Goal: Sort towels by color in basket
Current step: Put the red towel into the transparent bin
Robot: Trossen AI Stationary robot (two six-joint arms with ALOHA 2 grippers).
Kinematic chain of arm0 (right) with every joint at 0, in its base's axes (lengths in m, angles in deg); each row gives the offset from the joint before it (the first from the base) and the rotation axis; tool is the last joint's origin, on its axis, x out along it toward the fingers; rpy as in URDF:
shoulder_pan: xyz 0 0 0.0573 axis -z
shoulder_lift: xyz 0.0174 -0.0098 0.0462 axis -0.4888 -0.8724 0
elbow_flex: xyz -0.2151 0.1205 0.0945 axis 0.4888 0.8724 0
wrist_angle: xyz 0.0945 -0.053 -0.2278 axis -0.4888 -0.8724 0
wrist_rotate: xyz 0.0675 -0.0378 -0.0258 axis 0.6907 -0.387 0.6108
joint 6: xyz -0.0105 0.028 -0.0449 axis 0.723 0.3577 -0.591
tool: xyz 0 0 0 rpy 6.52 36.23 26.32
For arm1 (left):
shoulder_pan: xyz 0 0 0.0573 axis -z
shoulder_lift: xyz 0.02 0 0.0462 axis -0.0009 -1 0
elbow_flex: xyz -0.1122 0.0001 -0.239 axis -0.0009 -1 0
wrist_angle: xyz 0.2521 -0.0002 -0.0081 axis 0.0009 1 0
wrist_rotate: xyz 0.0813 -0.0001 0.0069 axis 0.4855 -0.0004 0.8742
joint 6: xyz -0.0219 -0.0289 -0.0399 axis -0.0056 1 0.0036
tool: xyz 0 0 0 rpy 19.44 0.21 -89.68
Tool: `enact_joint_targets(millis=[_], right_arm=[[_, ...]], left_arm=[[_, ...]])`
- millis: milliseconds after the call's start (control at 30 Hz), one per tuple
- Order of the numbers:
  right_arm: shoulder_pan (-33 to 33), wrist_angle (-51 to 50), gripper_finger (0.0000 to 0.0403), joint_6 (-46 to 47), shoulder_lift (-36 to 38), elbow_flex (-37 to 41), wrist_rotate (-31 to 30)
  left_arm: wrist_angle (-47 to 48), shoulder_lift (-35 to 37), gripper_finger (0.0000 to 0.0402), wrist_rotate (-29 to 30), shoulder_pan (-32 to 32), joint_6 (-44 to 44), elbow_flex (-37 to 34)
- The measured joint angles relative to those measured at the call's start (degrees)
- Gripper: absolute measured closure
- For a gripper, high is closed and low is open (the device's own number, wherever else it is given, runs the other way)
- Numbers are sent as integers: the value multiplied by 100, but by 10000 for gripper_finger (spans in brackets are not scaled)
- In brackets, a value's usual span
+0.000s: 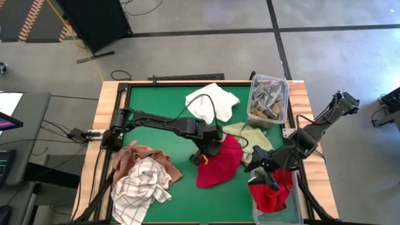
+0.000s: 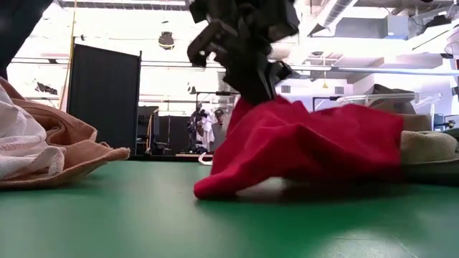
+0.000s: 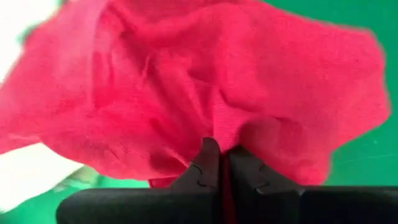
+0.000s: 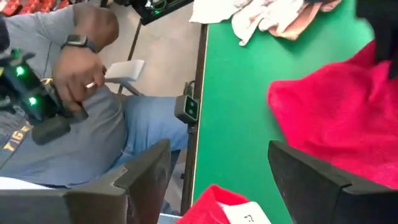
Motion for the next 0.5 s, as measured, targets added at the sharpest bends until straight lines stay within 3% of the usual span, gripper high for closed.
enact_joint_targets(millis=[300,500], right_arm=[[581,-153,107,-550,-235,-2,-48],[1276,-153,107,-1147,-572,-2,-37]], left_arm=[[-1069,1063,399,-16,-160,11,-1142],[-2038,1718,399,-461,-260,196,-2095]])
